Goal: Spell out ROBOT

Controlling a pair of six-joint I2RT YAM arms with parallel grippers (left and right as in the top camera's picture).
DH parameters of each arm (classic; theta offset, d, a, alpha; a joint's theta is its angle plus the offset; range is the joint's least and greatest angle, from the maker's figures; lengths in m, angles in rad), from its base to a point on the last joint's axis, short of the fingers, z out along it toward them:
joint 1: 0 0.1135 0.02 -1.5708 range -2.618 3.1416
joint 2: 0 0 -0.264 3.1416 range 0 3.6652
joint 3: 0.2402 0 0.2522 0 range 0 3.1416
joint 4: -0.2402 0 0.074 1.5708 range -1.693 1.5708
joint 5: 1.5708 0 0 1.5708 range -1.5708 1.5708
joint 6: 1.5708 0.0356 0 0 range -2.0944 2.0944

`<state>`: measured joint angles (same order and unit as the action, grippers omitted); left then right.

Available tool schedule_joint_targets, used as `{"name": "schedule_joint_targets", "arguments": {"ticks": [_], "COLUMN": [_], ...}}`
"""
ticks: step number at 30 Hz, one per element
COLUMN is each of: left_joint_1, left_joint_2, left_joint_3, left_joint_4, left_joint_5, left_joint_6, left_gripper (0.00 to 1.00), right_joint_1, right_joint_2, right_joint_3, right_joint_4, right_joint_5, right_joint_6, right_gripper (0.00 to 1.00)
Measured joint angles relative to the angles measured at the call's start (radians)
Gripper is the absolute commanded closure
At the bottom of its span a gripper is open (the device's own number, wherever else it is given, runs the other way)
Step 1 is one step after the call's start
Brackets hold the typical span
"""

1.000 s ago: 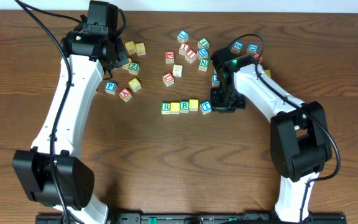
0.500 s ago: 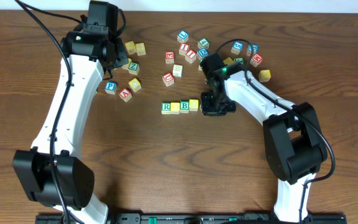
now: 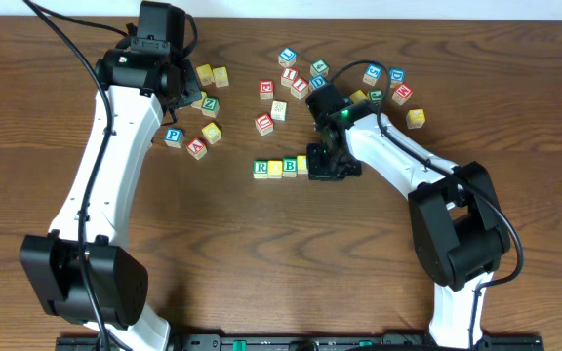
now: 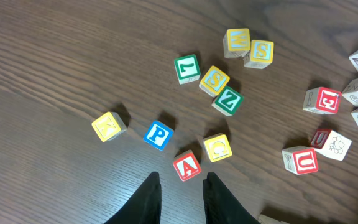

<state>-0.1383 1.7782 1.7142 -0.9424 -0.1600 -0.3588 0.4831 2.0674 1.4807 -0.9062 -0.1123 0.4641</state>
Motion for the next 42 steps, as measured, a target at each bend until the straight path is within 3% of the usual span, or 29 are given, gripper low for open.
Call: {"name": "schedule_joint_targets", "arguments": {"ticks": [7, 14, 42], "left_joint_1": [0.000, 0.000, 0.000], "left_joint_2": [0.000, 0.000, 0.000], "left_joint_3": [0.000, 0.000, 0.000], "left_joint_4": [-0.002, -0.003, -0.003], "left_joint_5": [0.000, 0.000, 0.031], "left_joint_6": [0.000, 0.000, 0.000], "left_gripper": [0.76, 0.77, 0.77], "right_joint_1": [-0.046, -0.119, -0.062], "right_joint_2": [0.000, 0.000, 0.000], "right_joint_3": [0.000, 0.000, 0.000], "right_joint_4": [-0.024, 0.075, 0.095], "right_joint_5": [0.019, 0.040, -0.011], "right_joint_6": [0.000, -0.001, -0.022], "right_gripper": [0.99, 0.96, 0.98]}}
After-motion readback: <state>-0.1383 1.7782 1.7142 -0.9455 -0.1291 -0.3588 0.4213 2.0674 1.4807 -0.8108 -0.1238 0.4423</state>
